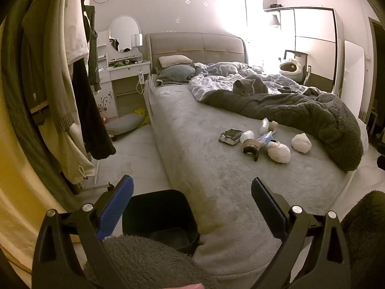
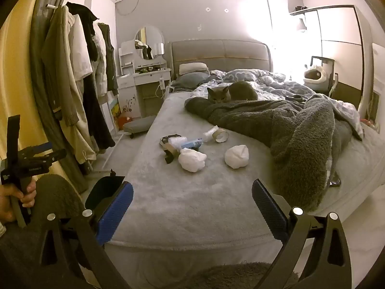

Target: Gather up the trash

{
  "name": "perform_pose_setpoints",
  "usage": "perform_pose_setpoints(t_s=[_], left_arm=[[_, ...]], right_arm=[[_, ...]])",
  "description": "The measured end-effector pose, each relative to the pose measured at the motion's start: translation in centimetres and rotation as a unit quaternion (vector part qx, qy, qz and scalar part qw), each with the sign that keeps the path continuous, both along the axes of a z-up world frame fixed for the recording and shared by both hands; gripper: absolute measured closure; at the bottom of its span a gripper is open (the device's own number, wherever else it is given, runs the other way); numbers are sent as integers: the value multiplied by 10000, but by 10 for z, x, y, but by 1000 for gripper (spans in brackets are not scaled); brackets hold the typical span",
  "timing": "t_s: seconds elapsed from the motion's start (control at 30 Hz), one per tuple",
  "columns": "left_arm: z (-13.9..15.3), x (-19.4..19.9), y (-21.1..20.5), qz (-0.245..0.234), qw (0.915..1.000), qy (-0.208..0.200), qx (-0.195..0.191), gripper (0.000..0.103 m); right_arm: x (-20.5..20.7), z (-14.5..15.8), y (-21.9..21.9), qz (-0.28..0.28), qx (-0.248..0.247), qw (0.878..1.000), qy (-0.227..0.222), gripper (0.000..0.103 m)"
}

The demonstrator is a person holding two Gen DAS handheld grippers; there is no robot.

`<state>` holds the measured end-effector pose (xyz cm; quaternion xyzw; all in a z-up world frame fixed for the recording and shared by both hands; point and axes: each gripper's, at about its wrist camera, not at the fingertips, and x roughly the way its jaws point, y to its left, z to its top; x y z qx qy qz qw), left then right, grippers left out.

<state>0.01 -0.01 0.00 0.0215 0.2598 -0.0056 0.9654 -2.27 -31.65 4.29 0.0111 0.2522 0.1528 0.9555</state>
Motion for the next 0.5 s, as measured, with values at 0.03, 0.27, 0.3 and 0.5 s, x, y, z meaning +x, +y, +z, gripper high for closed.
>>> perform_pose_setpoints(t_s=[0.03,0.27,0.3,0.5], left_arm=[[0,0,0,1,10000,2,0,3],[0,0,0,18,10000,-2,-25,3],[0,0,0,2,10000,-10,-19,3],[0,-1,-4,-5,10000,-13,-9,3]], right_arm=[[0,0,0,0,-2,10000,7,3],[-1,1,-1,16,-33,10000,41,3],[0,1,0,20,-45,10000,48,3],[-2,2,-3,-10,77,10000,5,3]])
